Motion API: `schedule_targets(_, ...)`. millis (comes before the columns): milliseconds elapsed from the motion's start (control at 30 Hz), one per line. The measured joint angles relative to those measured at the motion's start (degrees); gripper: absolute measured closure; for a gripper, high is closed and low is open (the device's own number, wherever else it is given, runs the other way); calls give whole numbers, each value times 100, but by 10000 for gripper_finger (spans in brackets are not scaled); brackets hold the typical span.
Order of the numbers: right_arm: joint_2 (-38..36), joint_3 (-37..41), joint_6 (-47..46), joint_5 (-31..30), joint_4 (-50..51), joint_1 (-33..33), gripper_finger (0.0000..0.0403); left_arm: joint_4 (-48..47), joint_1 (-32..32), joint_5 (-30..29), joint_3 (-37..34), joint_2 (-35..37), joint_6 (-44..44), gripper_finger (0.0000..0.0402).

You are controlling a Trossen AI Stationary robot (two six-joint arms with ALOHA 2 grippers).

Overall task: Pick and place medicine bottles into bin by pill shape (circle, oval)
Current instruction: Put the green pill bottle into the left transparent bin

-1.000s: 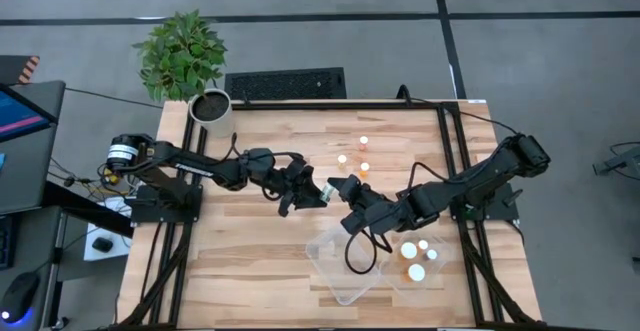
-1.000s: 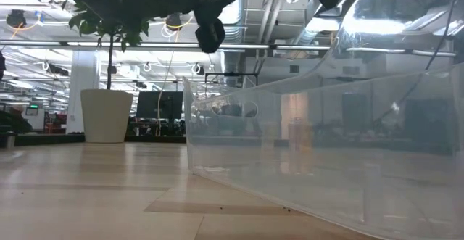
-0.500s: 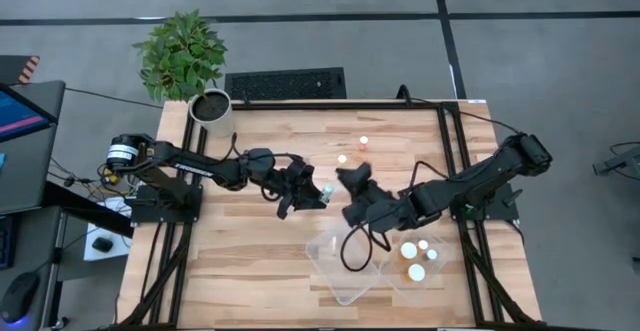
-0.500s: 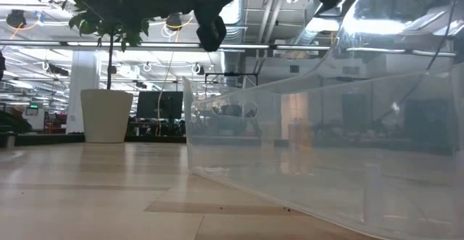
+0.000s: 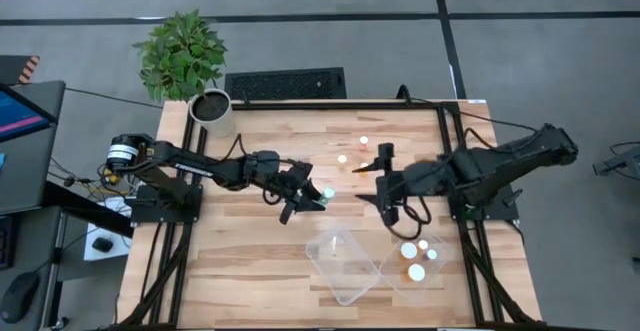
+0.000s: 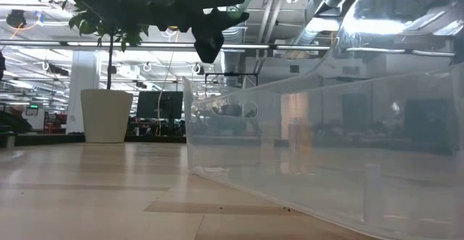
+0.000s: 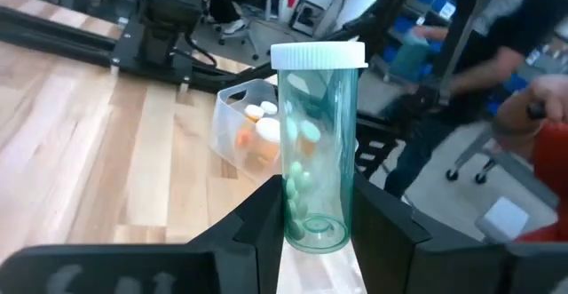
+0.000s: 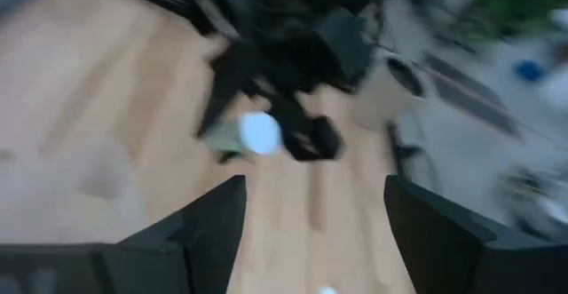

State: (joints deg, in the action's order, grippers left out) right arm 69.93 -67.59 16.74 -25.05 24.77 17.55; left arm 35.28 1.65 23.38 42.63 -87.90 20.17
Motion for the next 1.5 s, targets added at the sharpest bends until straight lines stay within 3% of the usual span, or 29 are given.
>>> schedule_targets(67,82,-2,218,330,-292,-74,117,-16,0,122,0,0,-180,297)
schedule_targets(233,661,-3,932,421,-737,-120,117,-110,-8,388,0,0,-471,296)
schedule_targets(833,2219,-1306,1978,904,466,-131,117,-559,-37,490,0,2,-758,296)
schedule_targets(1200,2413,-1490,2247,902,645,-160,118,-788,-46,493,0,2,-800,296)
schedule_targets(1333,2413,-1537,2263,928,685,-199,134,-799,-46,493,0,2,-818,296)
schedule_targets(1500,2413,-1534,2277,1012,822,-368,182,-800,-46,494,0,2,-818,296)
